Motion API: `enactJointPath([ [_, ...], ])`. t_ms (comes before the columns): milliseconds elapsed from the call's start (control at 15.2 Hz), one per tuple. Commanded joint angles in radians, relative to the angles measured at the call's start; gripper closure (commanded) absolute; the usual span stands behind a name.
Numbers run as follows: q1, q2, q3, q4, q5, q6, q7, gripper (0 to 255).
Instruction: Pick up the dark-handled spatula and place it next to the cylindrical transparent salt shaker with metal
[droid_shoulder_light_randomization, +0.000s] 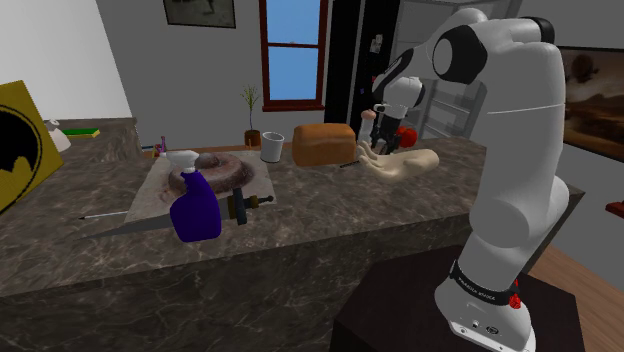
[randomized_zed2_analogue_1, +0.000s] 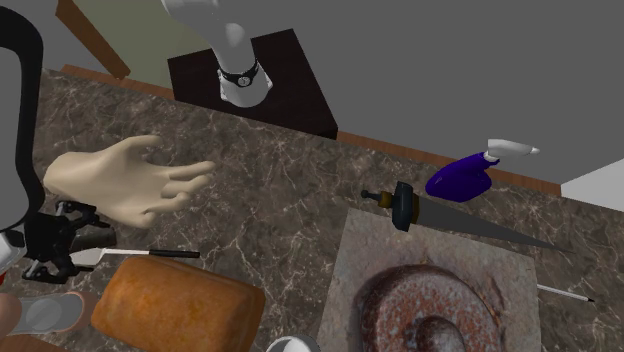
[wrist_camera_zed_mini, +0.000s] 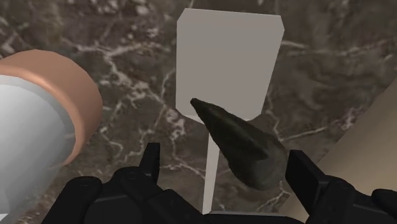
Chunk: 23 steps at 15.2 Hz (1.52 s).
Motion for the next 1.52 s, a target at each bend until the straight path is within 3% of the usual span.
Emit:
enactJointPath([
  [0,0.004,-0.005,-0.002,-0.001,-0.009,-0.007,0.008,255],
  [594,0.014,-0.052,-0.017,0.030,-0.045,-0.074,0.041,255],
  [660,0.014,-0.052,-0.017,0.030,-0.045,-0.074,0.041,0],
  [924,0.137,-0.085,-0.008,-0.046,-0.160,0.025,0.216,0],
  [990,0.148,-0.086,-0.007,-0.052,-0.171,0.033,0.234,0],
  [1452,0.141,-0.032,0.011,-0.090,-0.129,0.116,0.207,0],
])
